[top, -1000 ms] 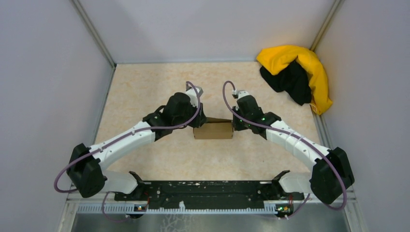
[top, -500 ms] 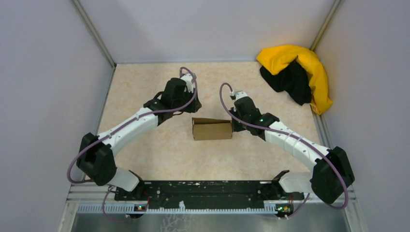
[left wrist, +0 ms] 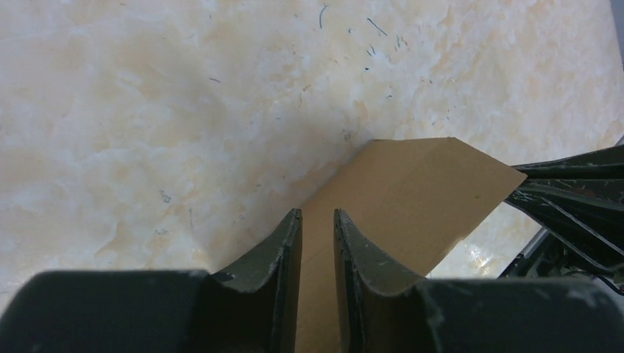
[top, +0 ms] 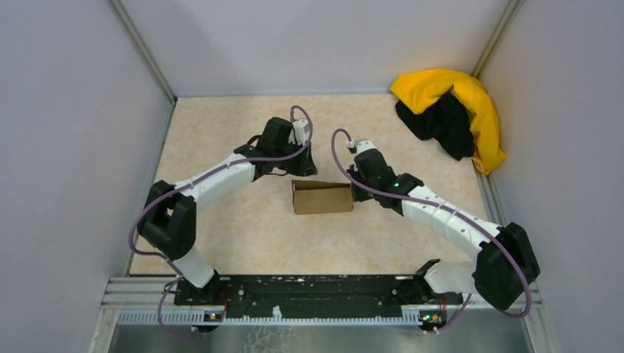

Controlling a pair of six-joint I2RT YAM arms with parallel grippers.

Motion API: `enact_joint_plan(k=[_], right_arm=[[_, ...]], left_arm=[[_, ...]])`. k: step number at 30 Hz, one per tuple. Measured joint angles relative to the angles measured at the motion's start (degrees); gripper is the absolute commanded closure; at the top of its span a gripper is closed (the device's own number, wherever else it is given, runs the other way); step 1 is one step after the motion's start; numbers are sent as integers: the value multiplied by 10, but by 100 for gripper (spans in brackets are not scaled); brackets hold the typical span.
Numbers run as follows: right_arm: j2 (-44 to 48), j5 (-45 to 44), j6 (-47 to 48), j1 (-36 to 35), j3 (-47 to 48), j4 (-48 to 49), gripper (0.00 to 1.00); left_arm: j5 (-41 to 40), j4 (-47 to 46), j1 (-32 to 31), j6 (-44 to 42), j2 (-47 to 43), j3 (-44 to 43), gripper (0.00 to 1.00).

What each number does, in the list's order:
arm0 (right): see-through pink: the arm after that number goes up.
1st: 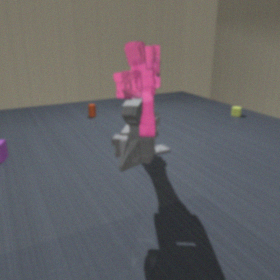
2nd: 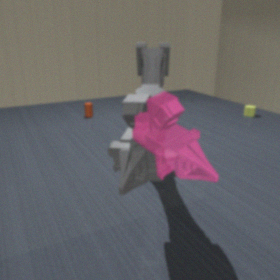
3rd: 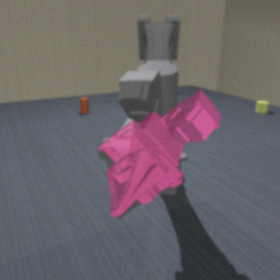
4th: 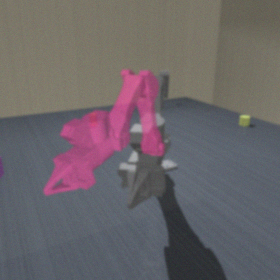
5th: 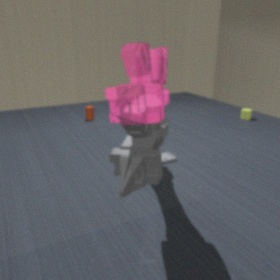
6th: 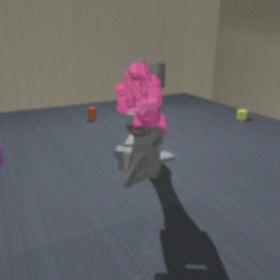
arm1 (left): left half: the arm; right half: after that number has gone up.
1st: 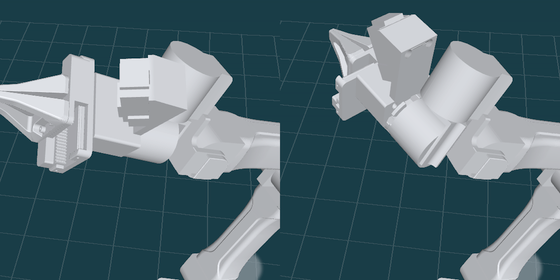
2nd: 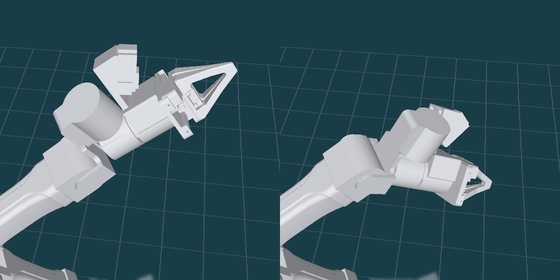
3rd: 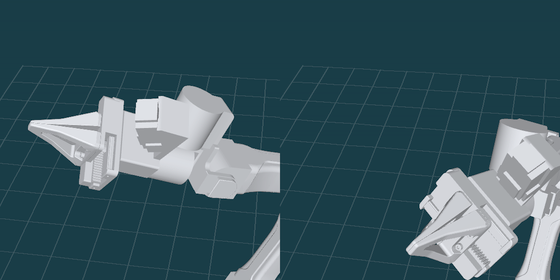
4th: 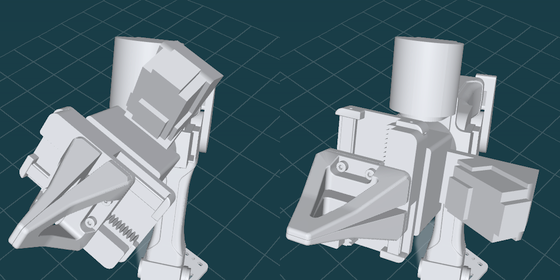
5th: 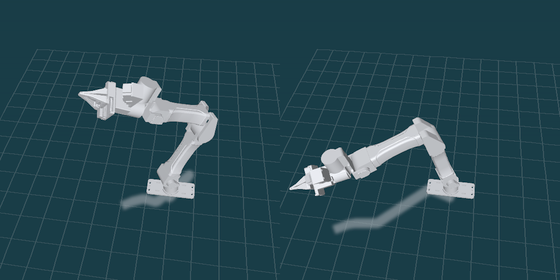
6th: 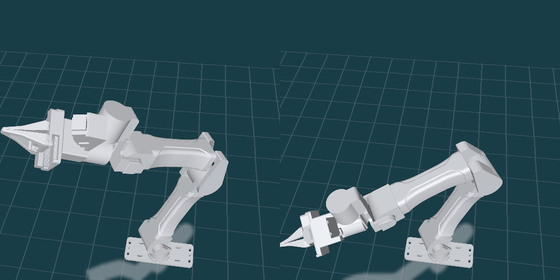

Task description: Fold the paper box

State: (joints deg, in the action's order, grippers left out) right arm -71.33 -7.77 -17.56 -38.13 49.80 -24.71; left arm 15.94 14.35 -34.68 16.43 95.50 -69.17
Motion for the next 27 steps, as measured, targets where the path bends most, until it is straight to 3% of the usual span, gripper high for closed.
enact_joint_plan(k=[14, 27], right_arm=[[-12, -27, 26, -16, -3, 15, 100], [-19, -42, 50, -20, -3, 29, 100]], left_arm=[[26, 0, -2, 0, -2, 56, 73], [18, 0, -8, 10, -56, 105, 73]])
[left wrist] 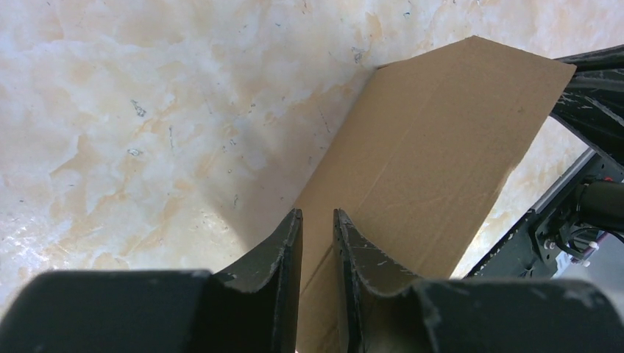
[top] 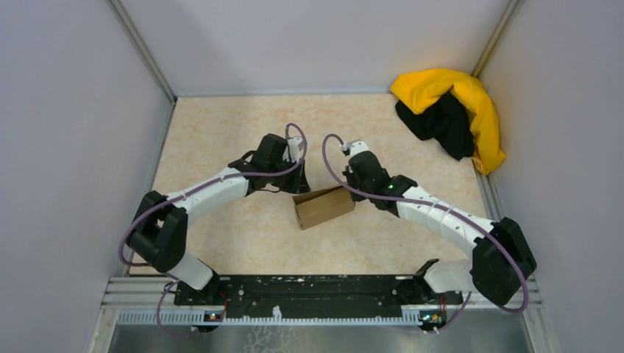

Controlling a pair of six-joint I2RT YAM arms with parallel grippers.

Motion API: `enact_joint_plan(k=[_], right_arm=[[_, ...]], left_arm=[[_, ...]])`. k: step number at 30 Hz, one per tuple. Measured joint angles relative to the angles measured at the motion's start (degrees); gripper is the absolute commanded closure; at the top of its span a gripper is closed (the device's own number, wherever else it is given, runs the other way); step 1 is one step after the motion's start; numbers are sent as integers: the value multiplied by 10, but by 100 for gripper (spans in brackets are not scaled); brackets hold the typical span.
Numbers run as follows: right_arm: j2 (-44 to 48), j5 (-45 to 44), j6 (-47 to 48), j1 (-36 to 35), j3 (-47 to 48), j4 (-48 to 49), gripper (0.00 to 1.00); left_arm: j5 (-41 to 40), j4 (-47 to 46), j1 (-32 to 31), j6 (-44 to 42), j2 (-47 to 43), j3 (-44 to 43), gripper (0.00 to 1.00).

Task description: Fold the paper box

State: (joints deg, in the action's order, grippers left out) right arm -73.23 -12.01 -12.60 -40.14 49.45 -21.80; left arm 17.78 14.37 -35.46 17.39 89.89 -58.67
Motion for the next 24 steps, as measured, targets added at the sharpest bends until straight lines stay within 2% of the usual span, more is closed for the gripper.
enact_joint_plan(k=[12, 15, 24], right_arm=[[14, -18, 6, -9, -36, 42, 100], [21, -18, 6, -10, -42, 46, 93], [49, -13, 4, -10, -52, 42, 83]], left_arm=[[-24, -1, -29, 13, -22, 15, 72], [-31, 0, -38, 15, -25, 16, 72], [-43, 2, -42, 21, -27, 17, 72]])
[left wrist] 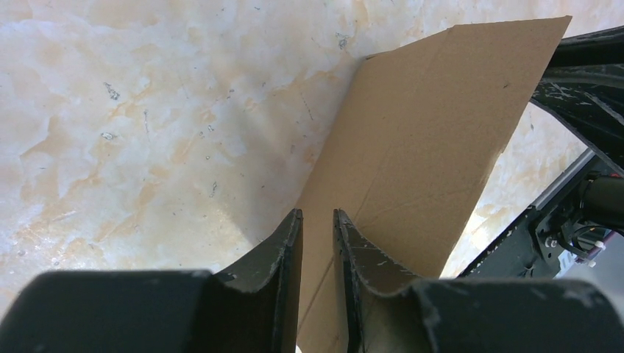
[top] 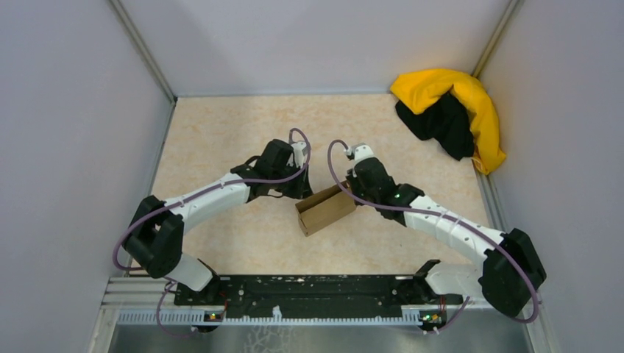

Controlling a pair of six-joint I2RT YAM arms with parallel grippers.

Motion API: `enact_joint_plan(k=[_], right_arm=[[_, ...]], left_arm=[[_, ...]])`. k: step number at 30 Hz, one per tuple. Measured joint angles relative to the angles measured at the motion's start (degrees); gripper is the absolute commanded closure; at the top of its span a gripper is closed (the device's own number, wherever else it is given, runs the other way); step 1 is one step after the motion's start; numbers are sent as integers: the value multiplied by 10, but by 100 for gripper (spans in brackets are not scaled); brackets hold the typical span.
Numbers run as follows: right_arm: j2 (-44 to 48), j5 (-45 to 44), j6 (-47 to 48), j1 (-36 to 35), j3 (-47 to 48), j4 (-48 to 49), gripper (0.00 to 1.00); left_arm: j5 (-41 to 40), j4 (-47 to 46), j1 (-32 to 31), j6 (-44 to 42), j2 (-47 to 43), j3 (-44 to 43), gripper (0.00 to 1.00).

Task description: Fold the paper box

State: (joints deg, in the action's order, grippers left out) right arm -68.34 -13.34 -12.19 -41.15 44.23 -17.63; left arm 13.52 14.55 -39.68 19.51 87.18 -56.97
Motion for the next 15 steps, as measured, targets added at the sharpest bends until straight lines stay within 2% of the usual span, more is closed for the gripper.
enact_joint_plan(k=[15], right_arm=[[61, 1, -18, 0, 0, -20, 80]], left_arm=[[-5, 5, -5, 2, 0, 0, 73]])
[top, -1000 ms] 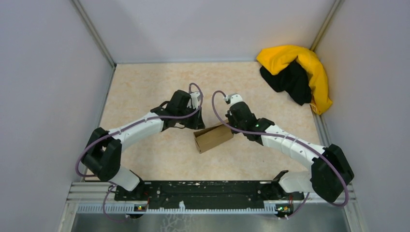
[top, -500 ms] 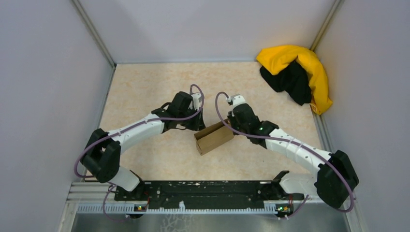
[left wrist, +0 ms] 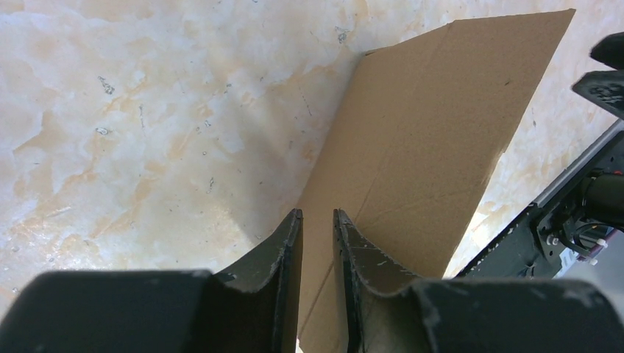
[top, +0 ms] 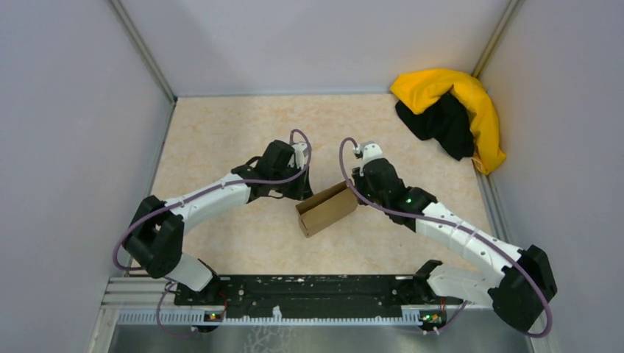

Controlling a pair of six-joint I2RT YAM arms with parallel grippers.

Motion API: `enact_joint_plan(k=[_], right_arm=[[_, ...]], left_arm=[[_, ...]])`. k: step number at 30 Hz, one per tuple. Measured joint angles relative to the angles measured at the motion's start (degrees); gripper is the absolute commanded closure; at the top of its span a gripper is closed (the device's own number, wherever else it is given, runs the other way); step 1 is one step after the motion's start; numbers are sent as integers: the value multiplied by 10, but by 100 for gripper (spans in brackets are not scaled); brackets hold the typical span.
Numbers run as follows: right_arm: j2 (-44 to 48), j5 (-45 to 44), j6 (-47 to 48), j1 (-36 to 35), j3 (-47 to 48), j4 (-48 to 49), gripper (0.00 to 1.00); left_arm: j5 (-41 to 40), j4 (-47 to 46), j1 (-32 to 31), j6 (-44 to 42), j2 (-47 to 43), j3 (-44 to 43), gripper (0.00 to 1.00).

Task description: Fold the paper box

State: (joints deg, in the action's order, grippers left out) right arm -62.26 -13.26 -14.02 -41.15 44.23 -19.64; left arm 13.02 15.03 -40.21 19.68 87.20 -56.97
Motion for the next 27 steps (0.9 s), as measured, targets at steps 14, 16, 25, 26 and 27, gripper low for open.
enact_joint_plan(k=[14, 16, 25, 26, 27], right_arm=[[46, 87, -58, 0, -33, -89, 97], [46, 101, -67, 0, -45, -92, 97], [37, 147, -93, 0, -72, -64, 98], [33, 150, -97, 0, -72, -58, 98], [29, 153, -98, 0, -72, -52, 98]], left_arm=[[0, 5, 0, 0, 16, -10, 73], [0, 5, 0, -1, 19, -14, 73], [0, 4, -2, -2, 31, -24, 73], [0, 4, -2, -2, 31, -25, 73], [0, 5, -2, -2, 32, -25, 73]])
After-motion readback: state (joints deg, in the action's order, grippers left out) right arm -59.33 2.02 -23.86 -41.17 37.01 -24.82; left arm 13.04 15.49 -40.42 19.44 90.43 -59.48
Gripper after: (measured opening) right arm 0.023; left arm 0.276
